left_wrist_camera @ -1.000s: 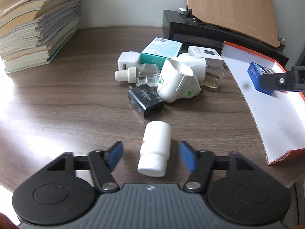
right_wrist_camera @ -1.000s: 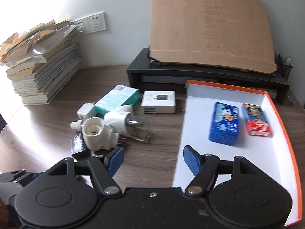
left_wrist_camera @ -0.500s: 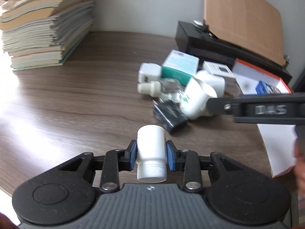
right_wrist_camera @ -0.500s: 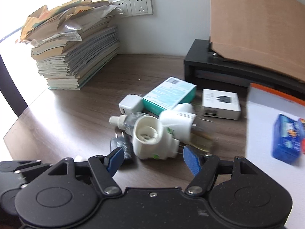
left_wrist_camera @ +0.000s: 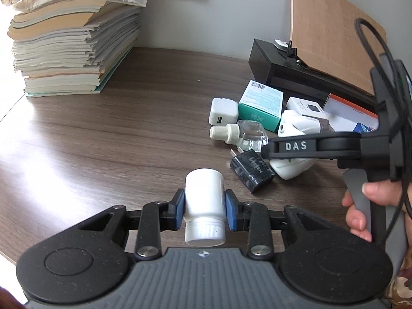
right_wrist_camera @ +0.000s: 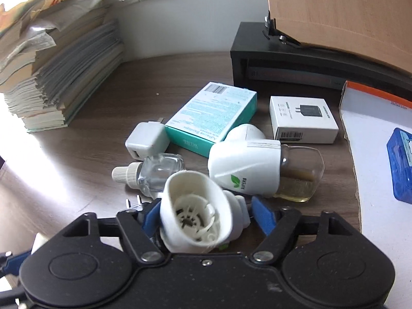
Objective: Organize rigid objects
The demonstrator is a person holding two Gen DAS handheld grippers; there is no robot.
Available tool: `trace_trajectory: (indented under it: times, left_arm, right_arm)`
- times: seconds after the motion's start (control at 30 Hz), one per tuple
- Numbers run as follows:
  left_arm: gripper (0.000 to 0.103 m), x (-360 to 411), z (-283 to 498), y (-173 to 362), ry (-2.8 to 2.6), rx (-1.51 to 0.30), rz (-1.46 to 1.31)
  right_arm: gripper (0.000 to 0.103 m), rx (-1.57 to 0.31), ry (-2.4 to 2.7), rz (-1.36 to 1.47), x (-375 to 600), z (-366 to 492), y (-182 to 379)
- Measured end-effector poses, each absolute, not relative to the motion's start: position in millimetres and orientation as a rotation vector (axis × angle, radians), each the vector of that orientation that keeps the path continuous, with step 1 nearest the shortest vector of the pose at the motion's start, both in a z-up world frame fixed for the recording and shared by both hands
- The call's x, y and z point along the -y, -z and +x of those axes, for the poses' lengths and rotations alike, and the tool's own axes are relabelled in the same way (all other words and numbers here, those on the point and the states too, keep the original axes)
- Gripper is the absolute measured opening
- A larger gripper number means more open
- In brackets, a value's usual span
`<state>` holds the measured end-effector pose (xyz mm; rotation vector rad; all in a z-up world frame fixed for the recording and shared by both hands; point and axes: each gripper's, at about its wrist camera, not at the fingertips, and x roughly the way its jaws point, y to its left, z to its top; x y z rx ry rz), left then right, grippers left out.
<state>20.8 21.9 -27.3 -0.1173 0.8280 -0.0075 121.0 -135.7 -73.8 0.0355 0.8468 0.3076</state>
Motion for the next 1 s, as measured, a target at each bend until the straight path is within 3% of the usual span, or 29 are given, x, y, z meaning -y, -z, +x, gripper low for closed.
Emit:
trace_trajectory:
  times: [0.5, 1.0]
  left_arm:
    - [0.033, 28.2, 21.5, 9.0, 0.093, -0.774, -0.104]
    - [0.033, 159.1, 37.8, -13.1, 0.248, -0.749, -0.043]
  right_arm:
    - [0.083, -0.714, -0.309, -0.046, 184.9, 62.3, 25.8]
    - [0.083, -0.649, -0.08, 0.041, 330.7, 17.3, -13.2]
